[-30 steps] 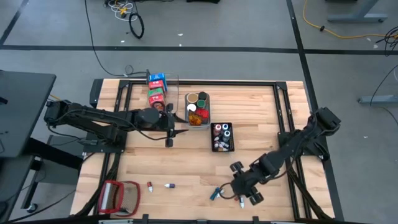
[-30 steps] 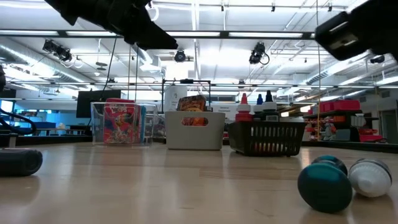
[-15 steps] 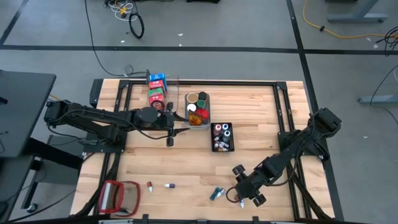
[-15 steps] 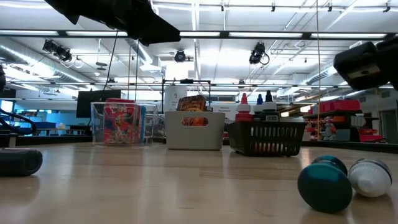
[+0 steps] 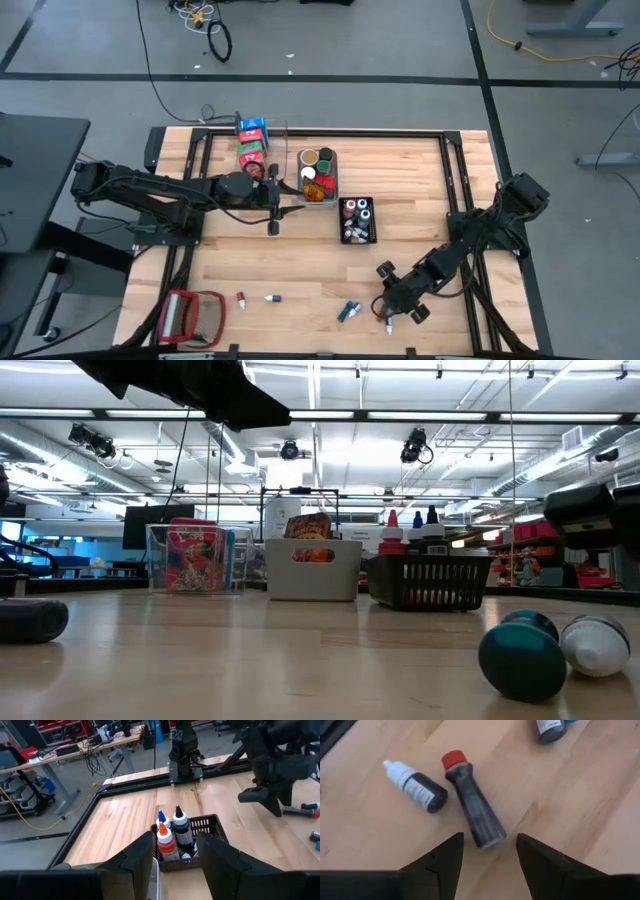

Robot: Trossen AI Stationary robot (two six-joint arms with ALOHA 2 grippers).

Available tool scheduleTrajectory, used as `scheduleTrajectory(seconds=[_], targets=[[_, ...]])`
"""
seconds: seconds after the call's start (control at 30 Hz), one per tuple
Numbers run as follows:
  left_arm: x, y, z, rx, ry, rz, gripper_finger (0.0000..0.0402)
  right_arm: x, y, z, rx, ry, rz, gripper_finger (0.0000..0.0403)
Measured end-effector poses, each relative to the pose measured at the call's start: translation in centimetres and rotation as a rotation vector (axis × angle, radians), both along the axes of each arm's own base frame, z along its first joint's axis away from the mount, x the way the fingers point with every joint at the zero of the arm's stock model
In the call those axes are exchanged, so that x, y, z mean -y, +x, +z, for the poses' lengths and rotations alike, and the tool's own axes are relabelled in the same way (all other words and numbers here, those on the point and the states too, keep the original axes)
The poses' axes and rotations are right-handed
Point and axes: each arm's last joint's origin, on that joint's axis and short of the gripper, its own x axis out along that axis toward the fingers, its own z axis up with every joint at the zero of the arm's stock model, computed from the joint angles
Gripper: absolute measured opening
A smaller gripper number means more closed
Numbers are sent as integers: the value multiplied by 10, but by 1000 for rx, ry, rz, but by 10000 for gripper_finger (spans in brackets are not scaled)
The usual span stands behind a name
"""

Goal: Pick & Place Kitchen Items
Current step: Put the red food coloring bottle into the black bin

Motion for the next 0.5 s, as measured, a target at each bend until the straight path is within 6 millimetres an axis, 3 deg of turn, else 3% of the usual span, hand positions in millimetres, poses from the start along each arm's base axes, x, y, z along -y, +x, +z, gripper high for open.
scheduleTrajectory(seconds=[0.5], targets=[[0, 1, 3, 28, -5, 0, 160, 3, 4, -3, 154, -50, 120, 144]])
